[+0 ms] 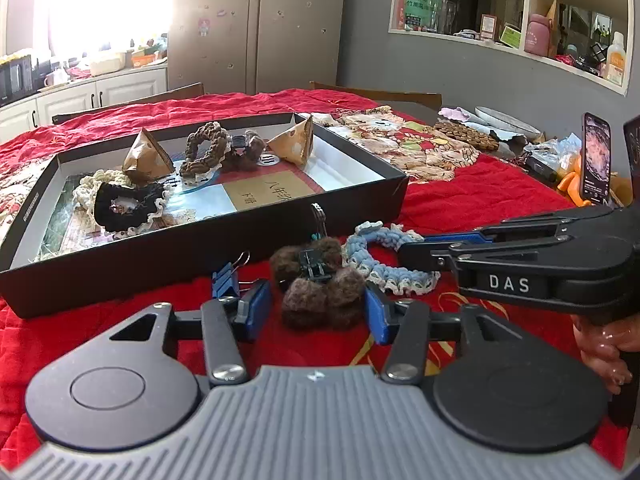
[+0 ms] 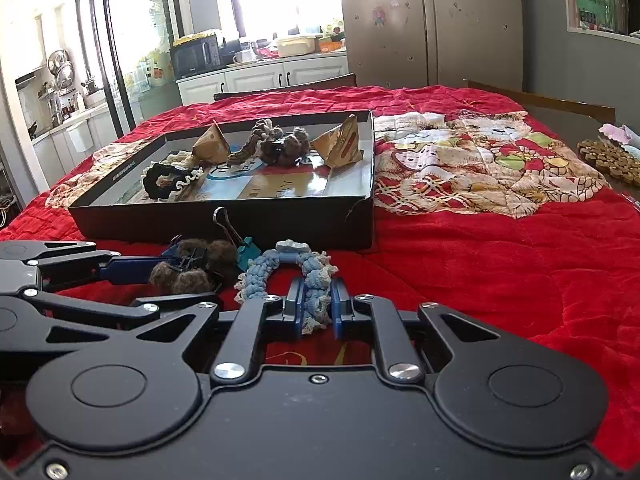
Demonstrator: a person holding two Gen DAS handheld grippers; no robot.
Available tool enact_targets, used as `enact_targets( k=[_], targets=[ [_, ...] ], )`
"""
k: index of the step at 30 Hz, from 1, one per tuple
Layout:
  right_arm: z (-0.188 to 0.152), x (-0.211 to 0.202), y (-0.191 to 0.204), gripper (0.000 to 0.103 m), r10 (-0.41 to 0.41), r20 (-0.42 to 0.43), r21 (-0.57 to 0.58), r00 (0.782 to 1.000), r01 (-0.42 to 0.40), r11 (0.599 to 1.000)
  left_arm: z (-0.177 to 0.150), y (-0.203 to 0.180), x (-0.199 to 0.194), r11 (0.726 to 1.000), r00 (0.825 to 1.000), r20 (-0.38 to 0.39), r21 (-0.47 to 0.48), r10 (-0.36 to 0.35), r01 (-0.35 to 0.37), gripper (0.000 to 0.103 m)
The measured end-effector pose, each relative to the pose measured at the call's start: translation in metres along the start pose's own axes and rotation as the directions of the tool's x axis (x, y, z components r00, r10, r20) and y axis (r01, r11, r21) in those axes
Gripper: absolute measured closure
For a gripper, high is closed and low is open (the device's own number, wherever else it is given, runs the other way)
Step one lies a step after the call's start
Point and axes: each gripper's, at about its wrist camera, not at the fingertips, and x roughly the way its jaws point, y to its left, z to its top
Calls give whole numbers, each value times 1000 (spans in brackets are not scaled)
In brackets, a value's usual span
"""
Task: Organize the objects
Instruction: 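Move left tool to brown pompom clip while right tool moves to blue crochet scrunchie, then close left tool on pompom clip while right tool closes on blue scrunchie, then lift pompom clip with left tool while right tool lifts blue scrunchie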
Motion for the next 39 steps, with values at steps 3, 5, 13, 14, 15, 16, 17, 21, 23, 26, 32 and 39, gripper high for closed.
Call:
enact_targets(
  k=[3, 5, 13, 14, 15, 16, 17, 21, 23, 26, 32, 39],
  targets=[
    [-1, -2, 1, 90, -3, 1, -7, 1000, 3, 1000, 1, 0, 1, 1000, 1000, -1, -6, -4, 4, 56],
    [-1, -3, 2, 90, -5, 0, -10, 1000, 5, 1000, 0, 1, 1, 1000, 1000, 0, -10, -3, 3, 57],
    [-1, -5, 3, 91, -9, 0, -18, 1000, 9, 1000, 0, 1, 0, 1000, 1000, 4, -15, 1, -1, 62],
    [-1, -5, 3, 91, -9, 0, -20, 1000, 9, 1000, 0, 1, 0, 1000, 1000, 6, -15, 0, 0, 62],
    [-1, -6, 3, 91, -10, 1, -22, 1000, 10, 1000, 0, 1, -1, 1000, 1000, 9, -15, -2, 2, 62],
    [-2, -7, 3, 91, -10, 2, -24, 1000, 11, 1000, -1, 1, -1, 1000, 1000, 11, -15, -3, 3, 62],
    [-2, -8, 4, 91, -11, 2, -25, 1000, 11, 1000, -1, 1, -2, 1000, 1000, 15, -13, -4, 4, 63],
    [-1, -11, 4, 91, -13, 8, -35, 1000, 14, 999, -1, 0, -4, 1000, 1000, 23, -1, -11, 11, 63],
    [0, -14, 5, 91, -18, 14, -40, 1000, 18, 999, -1, -2, -6, 1000, 1000, 28, 6, -15, 14, 63],
    [1, -18, 4, 91, -24, 27, -37, 999, 25, 999, -1, -4, -9, 1000, 999, 33, 15, -18, 18, 63],
    [4, -28, 2, 91, -30, 46, -35, 999, 31, 999, 0, -6, -13, 999, 999, 27, 26, -24, 23, 63],
    [6, -39, 4, 91, -32, 69, -45, 997, 35, 998, 2, -10, -20, 998, 999, 37, 42, -38, 36, 63]
  ],
)
